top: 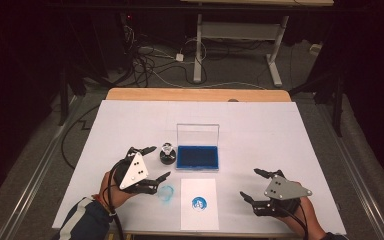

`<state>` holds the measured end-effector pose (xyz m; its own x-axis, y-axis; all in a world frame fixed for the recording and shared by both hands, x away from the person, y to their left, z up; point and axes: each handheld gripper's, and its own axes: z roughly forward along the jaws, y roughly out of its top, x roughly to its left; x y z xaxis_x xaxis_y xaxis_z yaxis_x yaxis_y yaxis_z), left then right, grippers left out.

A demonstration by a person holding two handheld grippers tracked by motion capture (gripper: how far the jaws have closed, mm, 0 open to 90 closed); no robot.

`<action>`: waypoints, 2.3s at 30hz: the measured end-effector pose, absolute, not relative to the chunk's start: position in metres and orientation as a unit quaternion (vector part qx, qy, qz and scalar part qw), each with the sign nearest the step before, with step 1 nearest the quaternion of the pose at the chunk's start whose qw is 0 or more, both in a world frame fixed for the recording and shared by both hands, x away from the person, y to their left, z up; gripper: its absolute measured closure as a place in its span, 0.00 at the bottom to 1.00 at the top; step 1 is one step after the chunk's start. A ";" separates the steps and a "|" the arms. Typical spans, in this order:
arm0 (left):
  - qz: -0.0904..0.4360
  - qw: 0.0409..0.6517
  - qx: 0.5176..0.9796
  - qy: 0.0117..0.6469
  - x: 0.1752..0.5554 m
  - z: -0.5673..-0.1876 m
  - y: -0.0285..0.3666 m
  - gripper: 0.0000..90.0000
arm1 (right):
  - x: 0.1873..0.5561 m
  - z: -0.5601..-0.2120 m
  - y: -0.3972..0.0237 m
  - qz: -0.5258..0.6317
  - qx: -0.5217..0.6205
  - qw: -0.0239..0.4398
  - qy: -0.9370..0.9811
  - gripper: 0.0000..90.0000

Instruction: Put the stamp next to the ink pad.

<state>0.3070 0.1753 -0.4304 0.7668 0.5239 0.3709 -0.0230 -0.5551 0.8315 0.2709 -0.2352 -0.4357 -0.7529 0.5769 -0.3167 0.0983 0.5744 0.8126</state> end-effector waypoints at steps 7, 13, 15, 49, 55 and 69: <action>0.299 0.441 0.832 0.156 0.302 -0.440 0.186 0.18 | 0.271 -0.437 -0.235 0.415 0.206 0.287 0.839 0.24; 0.291 0.435 0.835 0.170 0.297 -0.451 0.198 0.18 | 0.270 -0.438 -0.236 0.415 0.208 0.287 0.838 0.24; 0.291 0.431 0.836 0.175 0.295 -0.454 0.202 0.18 | 0.270 -0.438 -0.237 0.416 0.209 0.287 0.837 0.24; 0.259 0.420 0.846 0.204 0.283 -0.472 0.221 0.18 | 0.269 -0.436 -0.236 0.420 0.225 0.304 0.825 0.17; 0.257 0.417 0.847 0.205 0.283 -0.472 0.220 0.18 | 0.270 -0.435 -0.238 0.421 0.230 0.308 0.821 0.17; 0.248 0.413 0.851 0.209 0.289 -0.474 0.218 0.18 | 0.275 -0.435 -0.244 0.424 0.244 0.311 0.815 0.17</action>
